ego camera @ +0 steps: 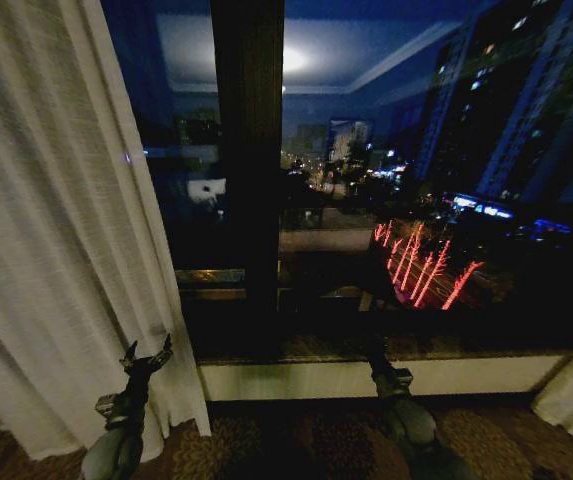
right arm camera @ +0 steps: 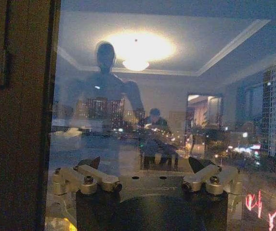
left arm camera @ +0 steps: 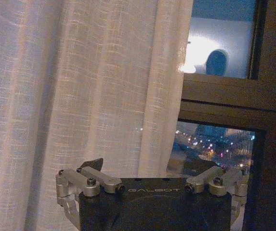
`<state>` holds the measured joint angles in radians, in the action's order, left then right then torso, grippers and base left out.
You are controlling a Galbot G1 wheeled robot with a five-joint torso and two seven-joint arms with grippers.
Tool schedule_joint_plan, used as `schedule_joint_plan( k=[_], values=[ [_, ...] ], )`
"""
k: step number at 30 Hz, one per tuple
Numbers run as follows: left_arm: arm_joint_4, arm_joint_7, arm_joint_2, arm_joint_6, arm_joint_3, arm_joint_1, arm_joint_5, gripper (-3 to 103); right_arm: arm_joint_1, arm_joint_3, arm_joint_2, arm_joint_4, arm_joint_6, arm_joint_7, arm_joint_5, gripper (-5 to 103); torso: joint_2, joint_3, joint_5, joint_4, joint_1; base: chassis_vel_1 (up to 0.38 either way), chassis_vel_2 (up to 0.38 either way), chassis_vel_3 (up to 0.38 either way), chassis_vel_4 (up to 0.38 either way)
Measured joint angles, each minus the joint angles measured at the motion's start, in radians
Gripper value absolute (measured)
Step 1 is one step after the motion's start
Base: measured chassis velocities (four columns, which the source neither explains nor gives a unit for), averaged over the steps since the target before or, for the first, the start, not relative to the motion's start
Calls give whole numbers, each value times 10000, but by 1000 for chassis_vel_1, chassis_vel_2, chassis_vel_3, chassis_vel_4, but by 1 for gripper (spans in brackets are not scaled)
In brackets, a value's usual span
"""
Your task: Open the curtains by pulling them apart, changing their state from closed to fully open.
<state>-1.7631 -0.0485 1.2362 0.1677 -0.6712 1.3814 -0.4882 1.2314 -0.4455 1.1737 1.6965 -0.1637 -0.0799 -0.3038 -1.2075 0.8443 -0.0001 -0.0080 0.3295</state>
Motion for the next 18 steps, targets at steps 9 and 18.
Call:
schedule_joint_plan(
  k=[9,18],
  values=[
    [-29,-26,0,-66,14,-1,3,100,-1,0,0,0,0,0,0,100,0,0,0,0,0,0,0,0,0],
    [-1374,-1079,-2,-2200,668,-115,309,100,0,0,0,0,0,0,0,100,0,0,2,0,0,0,0,0,0]
  ],
)
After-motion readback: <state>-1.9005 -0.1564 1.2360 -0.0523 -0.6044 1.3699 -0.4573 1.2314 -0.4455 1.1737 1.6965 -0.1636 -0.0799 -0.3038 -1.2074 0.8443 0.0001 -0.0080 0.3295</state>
